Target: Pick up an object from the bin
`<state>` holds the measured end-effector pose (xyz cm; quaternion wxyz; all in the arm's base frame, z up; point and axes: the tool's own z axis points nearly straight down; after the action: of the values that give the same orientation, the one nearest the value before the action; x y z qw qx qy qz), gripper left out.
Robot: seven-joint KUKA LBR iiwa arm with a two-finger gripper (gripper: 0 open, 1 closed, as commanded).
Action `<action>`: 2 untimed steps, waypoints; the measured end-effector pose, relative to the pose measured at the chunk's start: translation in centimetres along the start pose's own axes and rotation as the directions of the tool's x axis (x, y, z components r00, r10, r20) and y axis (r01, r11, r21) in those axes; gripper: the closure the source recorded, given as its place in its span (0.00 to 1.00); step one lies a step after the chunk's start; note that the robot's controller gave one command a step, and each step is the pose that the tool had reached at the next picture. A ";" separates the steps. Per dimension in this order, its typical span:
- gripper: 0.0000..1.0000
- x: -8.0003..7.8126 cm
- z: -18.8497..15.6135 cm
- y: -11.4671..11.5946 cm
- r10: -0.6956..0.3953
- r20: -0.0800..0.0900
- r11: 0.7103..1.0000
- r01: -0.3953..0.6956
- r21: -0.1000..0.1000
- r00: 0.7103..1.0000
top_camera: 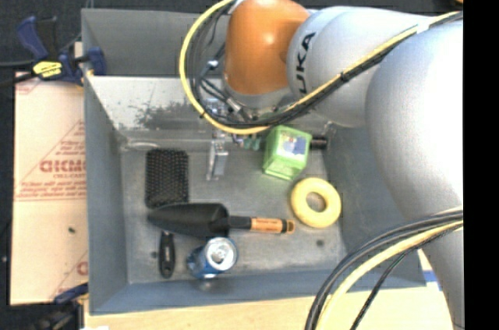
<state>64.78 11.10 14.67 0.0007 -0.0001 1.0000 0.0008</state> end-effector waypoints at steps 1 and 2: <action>1.00 0.0 0.0 0.0 0.002 0.000 1.000 -0.002 0.000 1.000; 1.00 0.0 0.0 0.0 0.002 0.000 1.000 -0.002 0.000 1.000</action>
Offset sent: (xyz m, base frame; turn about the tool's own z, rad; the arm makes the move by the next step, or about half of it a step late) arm 0.0000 0.0000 0.0000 0.0000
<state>64.78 11.10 14.66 0.0006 0.0008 1.0000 0.0009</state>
